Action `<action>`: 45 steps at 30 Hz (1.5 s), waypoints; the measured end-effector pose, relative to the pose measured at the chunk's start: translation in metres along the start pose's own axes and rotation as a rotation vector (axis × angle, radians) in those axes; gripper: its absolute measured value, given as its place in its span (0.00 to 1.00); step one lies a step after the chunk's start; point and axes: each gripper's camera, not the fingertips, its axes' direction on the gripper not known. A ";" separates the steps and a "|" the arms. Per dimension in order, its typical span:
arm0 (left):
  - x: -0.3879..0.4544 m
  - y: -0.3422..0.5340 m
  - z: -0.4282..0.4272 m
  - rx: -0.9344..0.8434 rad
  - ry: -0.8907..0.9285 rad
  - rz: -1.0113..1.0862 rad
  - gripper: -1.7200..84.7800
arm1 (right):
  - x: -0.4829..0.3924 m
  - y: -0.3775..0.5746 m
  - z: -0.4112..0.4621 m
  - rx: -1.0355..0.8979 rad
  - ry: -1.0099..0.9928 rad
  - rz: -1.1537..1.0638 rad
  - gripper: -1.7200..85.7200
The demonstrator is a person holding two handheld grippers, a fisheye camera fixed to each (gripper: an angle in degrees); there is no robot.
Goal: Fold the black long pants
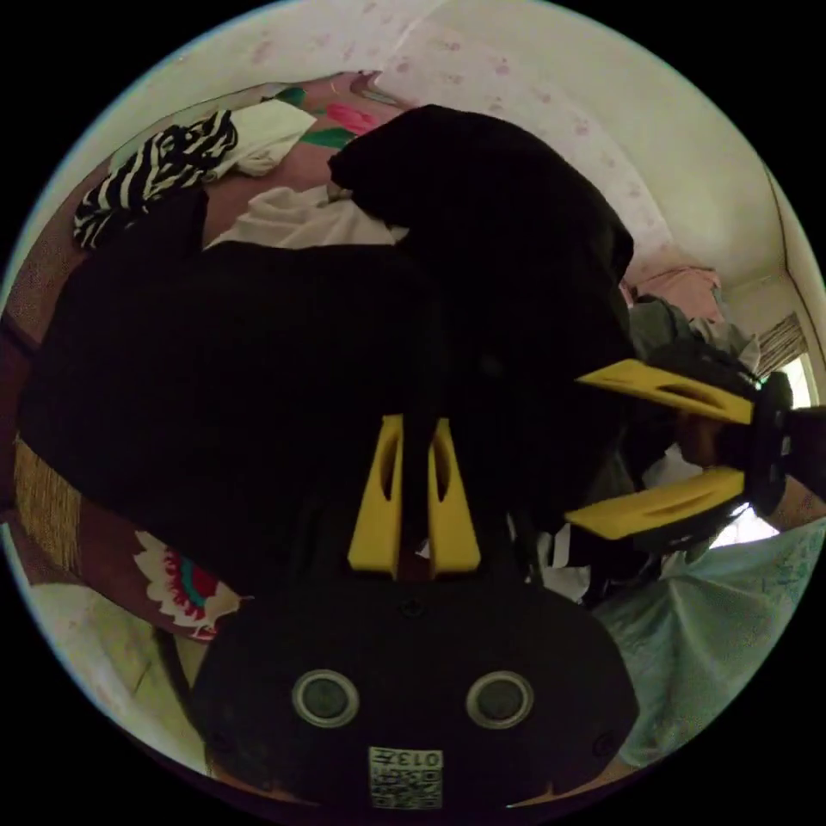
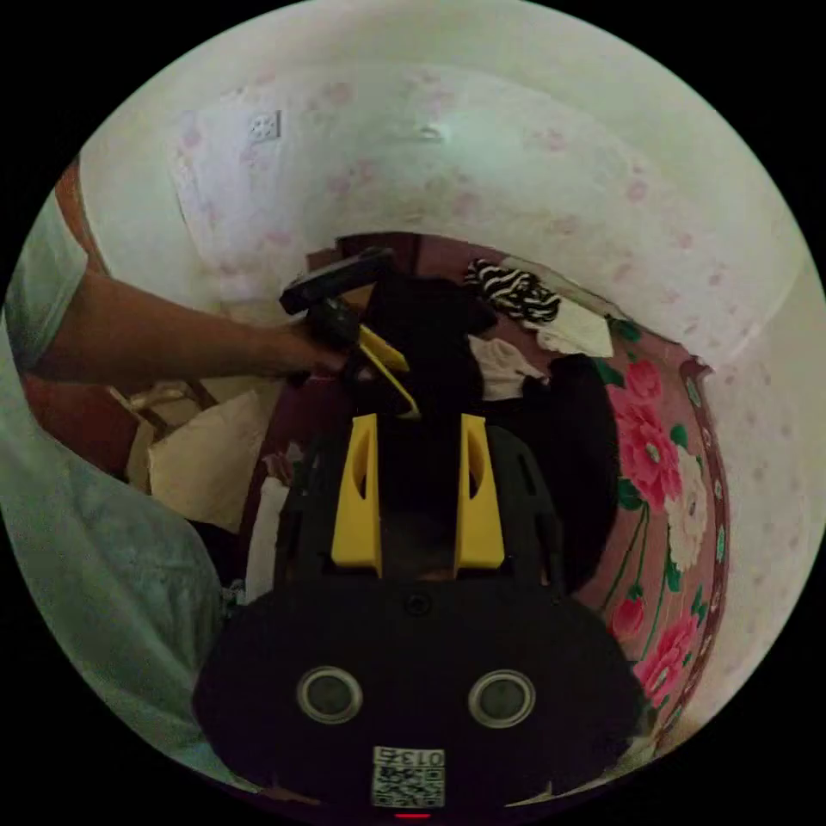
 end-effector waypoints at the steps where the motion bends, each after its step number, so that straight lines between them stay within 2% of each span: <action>1: -0.011 -0.001 -0.005 0.023 0.034 -0.024 0.06 | 0.001 -0.006 0.014 -0.044 0.008 -0.030 0.21; 3: -0.029 0.005 -0.030 0.119 0.106 -0.060 0.06 | 0.014 -0.022 0.052 -0.191 0.059 -0.107 0.23; 4: -0.038 0.012 -0.051 0.171 0.129 -0.072 0.06 | 0.020 -0.024 0.056 -0.204 0.068 -0.108 0.23; 6: -0.044 0.021 -0.090 0.265 0.133 -0.053 0.05 | 0.041 -0.029 0.059 -0.185 0.097 -0.086 0.23; 8: -0.040 0.034 -0.149 0.445 0.187 0.016 0.05 | 0.049 -0.033 0.053 -0.140 0.157 -0.088 0.22; 10: -0.032 0.045 -0.197 0.581 0.208 0.088 0.05 | 0.069 -0.034 0.034 -0.076 0.168 0.003 0.21; 12: -0.018 0.052 -0.239 0.668 0.233 0.193 0.05 | 0.115 -0.019 -0.009 0.076 0.065 0.235 0.20; 15: 0.021 0.054 -0.283 0.741 0.310 0.368 0.05 | 0.152 0.005 -0.080 0.318 -0.033 0.348 0.16; 19: 0.099 0.049 -0.312 0.794 0.503 0.662 0.05 | 0.193 0.049 -0.190 0.613 -0.121 0.453 0.09; 21: 0.128 0.058 -0.342 0.896 0.477 0.772 0.05 | 0.225 0.097 -0.278 0.709 -0.044 0.540 0.05; 25: 0.191 0.085 -0.411 1.135 0.277 0.944 0.04 | 0.240 0.207 -0.426 0.911 0.136 0.639 0.05; 27: 0.223 0.083 -0.422 1.138 0.307 1.002 0.04 | 0.214 0.270 -0.519 0.946 0.381 0.672 0.05; 31: 0.310 0.088 -0.431 1.190 0.562 1.184 0.03 | 0.144 0.356 -0.651 1.037 0.689 0.673 0.06; 33: 0.353 0.096 -0.435 1.233 0.606 1.249 0.02 | 0.084 0.399 -0.732 1.056 0.913 0.652 0.06; 36: 0.417 0.107 -0.438 1.231 0.797 1.319 0.02 | -0.001 0.448 -0.821 1.079 1.166 0.642 0.06; 38: 0.475 0.117 -0.432 1.139 0.930 1.390 0.02 | -0.051 0.475 -0.861 1.064 1.296 0.677 0.06; 42: 0.561 0.143 -0.384 0.961 1.056 1.474 0.04 | -0.155 0.545 -0.928 0.986 1.503 0.874 0.06; 45: 0.622 0.178 -0.316 0.876 1.102 1.547 0.16 | -0.234 0.585 -0.961 0.977 1.648 0.943 0.06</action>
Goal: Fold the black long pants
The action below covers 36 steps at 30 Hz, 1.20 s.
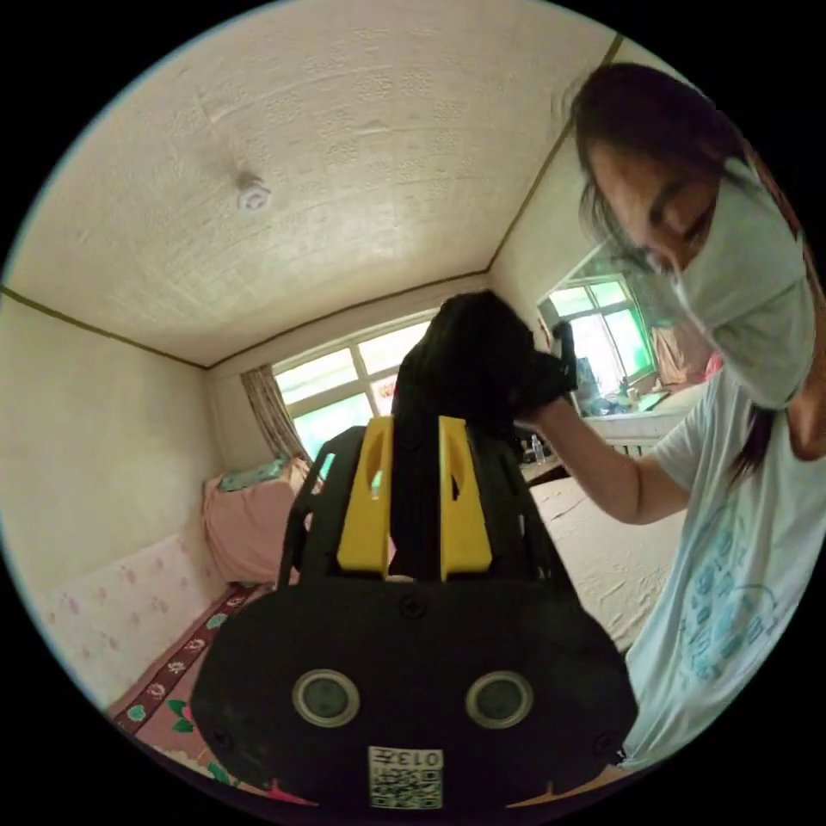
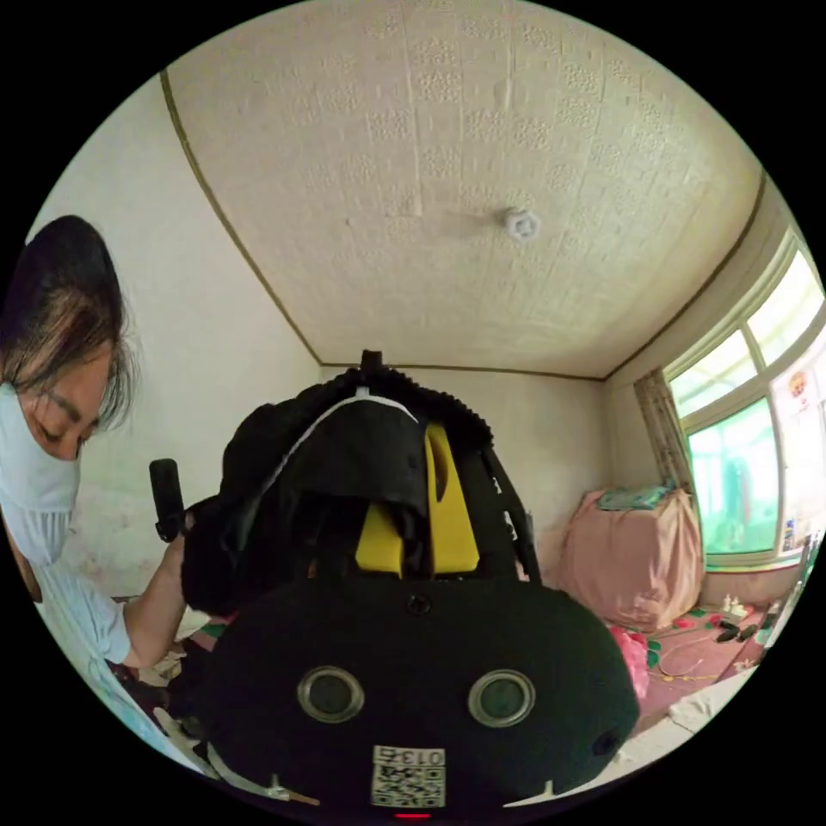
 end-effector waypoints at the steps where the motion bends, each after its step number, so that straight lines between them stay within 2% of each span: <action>1: 0.014 0.021 0.041 -0.045 0.017 0.006 0.27 | 0.009 -0.007 -0.013 0.008 0.020 -0.003 0.06; 3: 0.042 0.056 0.113 -0.157 0.075 -0.033 0.35 | 0.028 -0.033 -0.054 -0.003 0.113 -0.029 0.06; 4: 0.065 0.080 0.161 -0.220 0.192 -0.078 0.35 | 0.031 -0.039 -0.061 -0.010 0.126 -0.032 0.06; 5: 0.094 0.106 0.210 -0.271 0.324 -0.104 0.30 | 0.038 -0.050 -0.075 -0.027 0.133 -0.029 0.06; 6: 0.111 0.118 0.232 -0.292 0.383 -0.115 0.24 | 0.047 -0.060 -0.088 -0.033 0.130 -0.010 0.06; 8: 0.183 0.157 0.302 -0.361 0.611 -0.054 0.05 | 0.060 -0.073 -0.105 -0.052 0.162 -0.002 0.06; 11: 0.233 0.168 0.342 -0.409 0.621 0.016 0.03 | 0.088 -0.094 -0.143 -0.119 0.366 -0.030 0.06; 14: 0.246 0.172 0.364 -0.429 0.619 0.085 0.02 | 0.128 -0.114 -0.214 -0.141 0.552 -0.009 0.06; 16: 0.240 0.171 0.381 -0.420 0.619 0.044 0.02 | 0.152 -0.120 -0.258 -0.170 0.672 0.022 0.06; 20: 0.235 0.167 0.420 -0.320 0.737 -0.123 0.02 | 0.181 -0.123 -0.356 -0.120 0.837 0.111 0.06; 26: 0.293 0.177 0.442 -0.268 0.812 -0.089 0.02 | 0.157 -0.165 -0.419 -0.027 1.035 -0.002 0.06; 28: 0.315 0.205 0.452 -0.359 0.790 -0.097 0.02 | 0.154 -0.172 -0.413 -0.091 1.073 -0.053 0.07; 31: 0.346 0.282 0.470 -0.553 0.790 -0.153 0.02 | 0.181 -0.157 -0.380 -0.293 1.060 -0.013 0.07; 33: 0.351 0.334 0.474 -0.649 0.782 -0.265 0.03 | 0.229 -0.109 -0.332 -0.531 0.992 0.101 0.08; 34: 0.349 0.367 0.474 -0.693 0.778 -0.370 0.04 | 0.242 -0.091 -0.317 -0.591 0.968 0.131 0.08; 36: 0.342 0.409 0.470 -0.744 0.779 -0.508 0.07 | 0.291 0.009 -0.253 -0.864 0.866 0.247 0.10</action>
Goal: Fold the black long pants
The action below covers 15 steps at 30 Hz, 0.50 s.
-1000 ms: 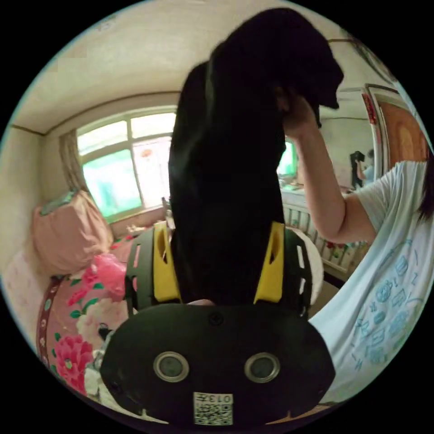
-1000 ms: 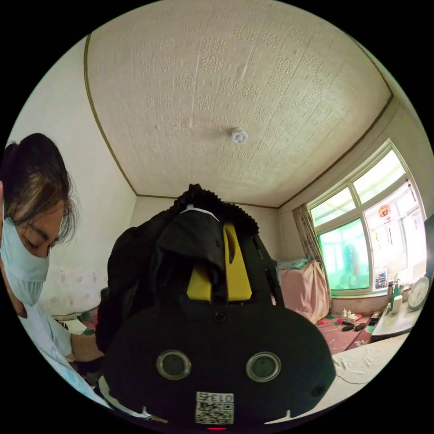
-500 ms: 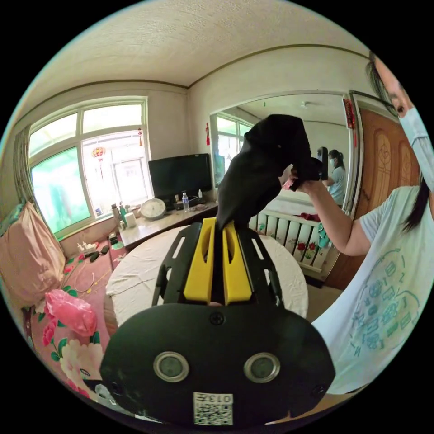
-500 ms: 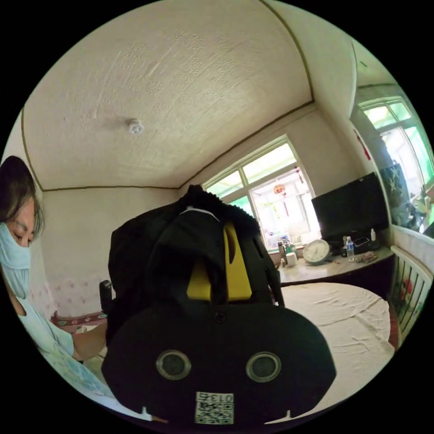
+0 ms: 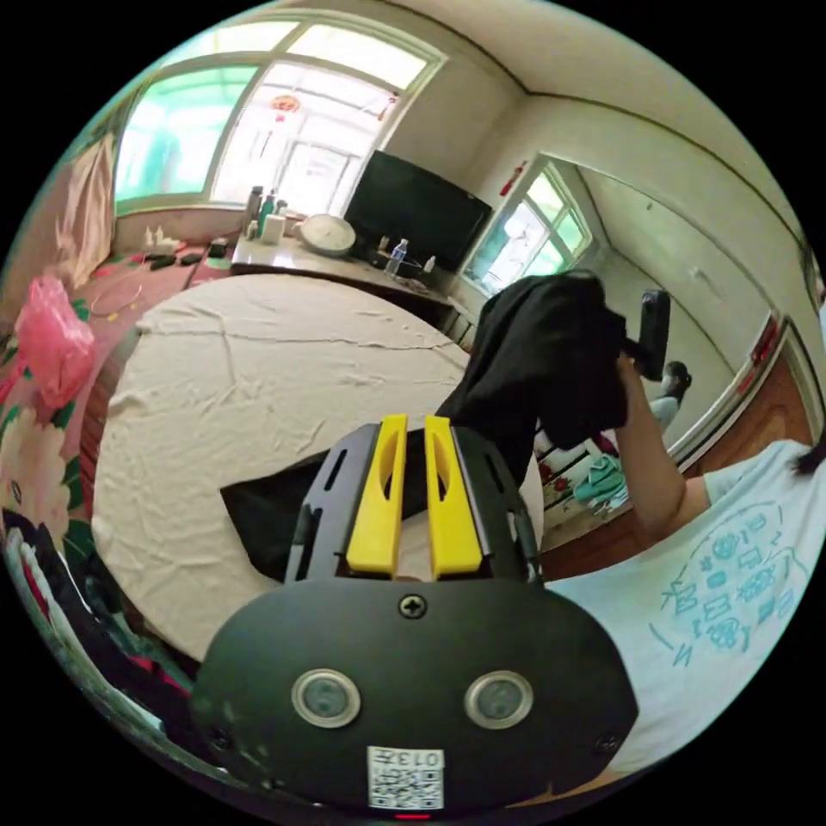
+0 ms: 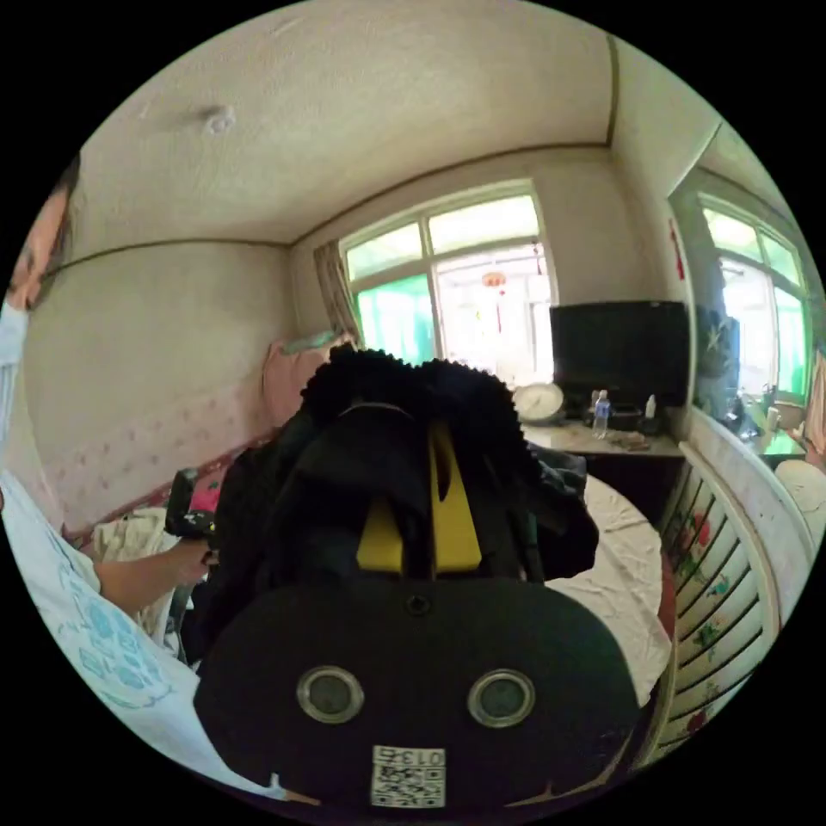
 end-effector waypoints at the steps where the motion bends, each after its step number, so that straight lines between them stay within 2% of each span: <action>1: -0.018 0.018 0.004 -0.006 0.015 -0.081 0.09 | -0.010 0.005 0.032 -0.082 -0.026 -0.009 0.10; 3: -0.037 0.043 0.006 -0.010 0.008 -0.138 0.12 | -0.058 0.041 0.127 -0.361 -0.100 -0.109 0.12; 5: -0.057 0.071 0.004 -0.044 -0.066 -0.180 0.17 | -0.078 0.067 0.144 -0.434 -0.072 -0.116 0.12; 7: -0.070 0.089 0.003 -0.063 -0.102 -0.195 0.20 | -0.079 0.085 0.125 -0.395 -0.090 -0.047 0.13; 10: -0.078 0.112 0.016 -0.093 -0.073 -0.185 0.22 | -0.075 0.109 0.078 -0.397 0.009 0.019 0.13; 13: -0.064 0.126 0.050 -0.169 -0.073 -0.097 0.26 | -0.065 0.135 0.025 -0.367 0.170 0.121 0.12; 15: -0.049 0.130 0.072 -0.187 -0.074 -0.041 0.32 | -0.052 0.165 -0.003 -0.414 0.306 0.225 0.13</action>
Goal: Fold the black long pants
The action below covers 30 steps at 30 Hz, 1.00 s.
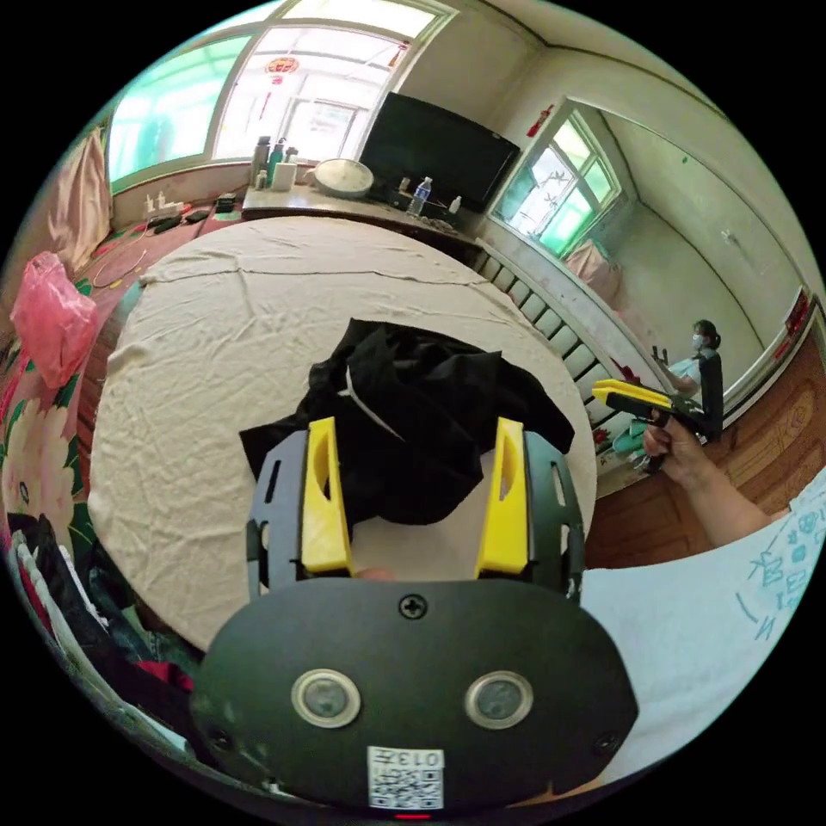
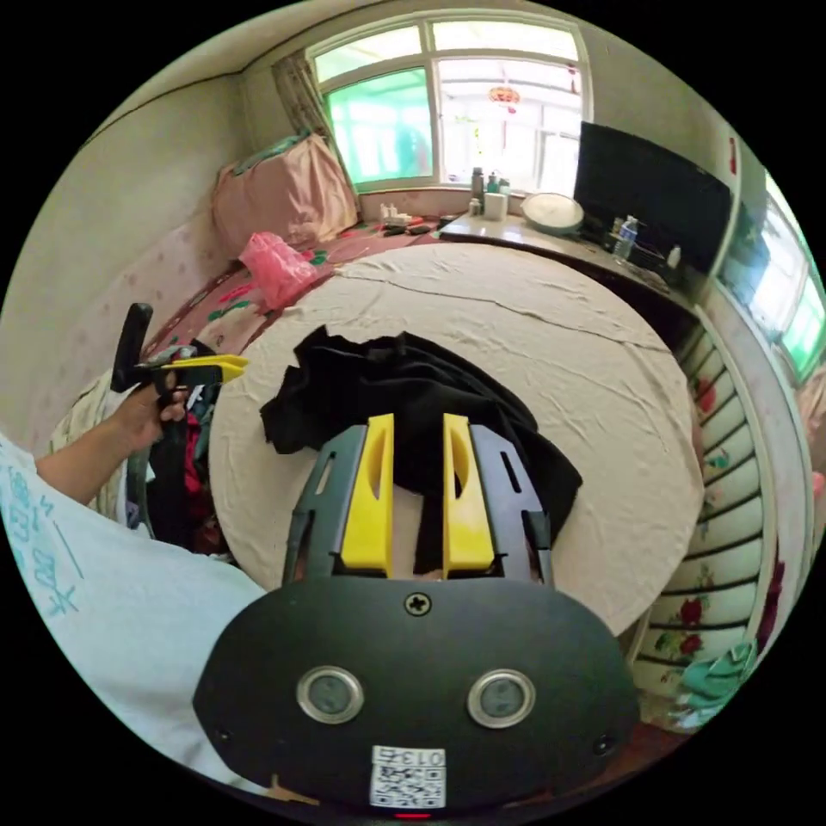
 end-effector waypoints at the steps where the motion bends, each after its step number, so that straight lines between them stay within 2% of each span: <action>1: 0.012 -0.001 0.012 0.000 0.003 0.017 0.35 | 0.006 0.009 -0.002 -0.011 0.021 0.033 0.13; 4: 0.043 -0.008 0.042 -0.066 -0.030 0.087 0.38 | 0.030 0.049 -0.009 -0.062 0.077 0.184 0.14; 6: 0.055 -0.012 0.058 -0.092 -0.097 0.133 0.36 | 0.040 0.070 -0.013 -0.088 0.107 0.242 0.14; 8: 0.050 -0.017 0.083 -0.131 -0.214 0.149 0.20 | 0.044 0.076 -0.013 -0.110 0.124 0.253 0.14; 10: 0.036 -0.018 0.103 -0.222 -0.216 0.154 0.09 | 0.049 0.079 -0.010 -0.123 0.146 0.262 0.15; 11: 0.026 -0.017 0.108 -0.271 -0.193 0.134 0.07 | 0.054 0.079 -0.005 -0.140 0.160 0.260 0.15; 14: 0.009 -0.009 0.063 -0.167 -0.096 0.054 0.05 | 0.068 0.078 0.018 -0.226 0.160 0.253 0.15; 17: -0.003 0.000 -0.003 -0.043 -0.043 0.036 0.04 | 0.080 0.076 0.047 -0.340 0.094 0.238 0.05; 19: -0.009 0.000 -0.044 0.027 -0.022 0.044 0.04 | 0.085 0.069 0.052 -0.402 0.136 0.209 0.04; 21: -0.010 -0.002 -0.092 0.126 -0.004 0.078 0.04 | 0.099 0.047 0.007 -0.246 0.176 0.197 0.03; 25: 0.002 0.011 -0.202 0.395 -0.089 0.183 0.04 | 0.125 0.020 -0.113 0.080 0.292 0.191 0.03; 27: -0.004 0.031 -0.231 0.463 -0.083 0.158 0.04 | 0.135 0.031 -0.186 0.258 0.360 0.190 0.03; 30: -0.041 0.085 -0.247 0.523 -0.022 0.002 0.05 | 0.140 0.075 -0.223 0.338 0.456 0.175 0.03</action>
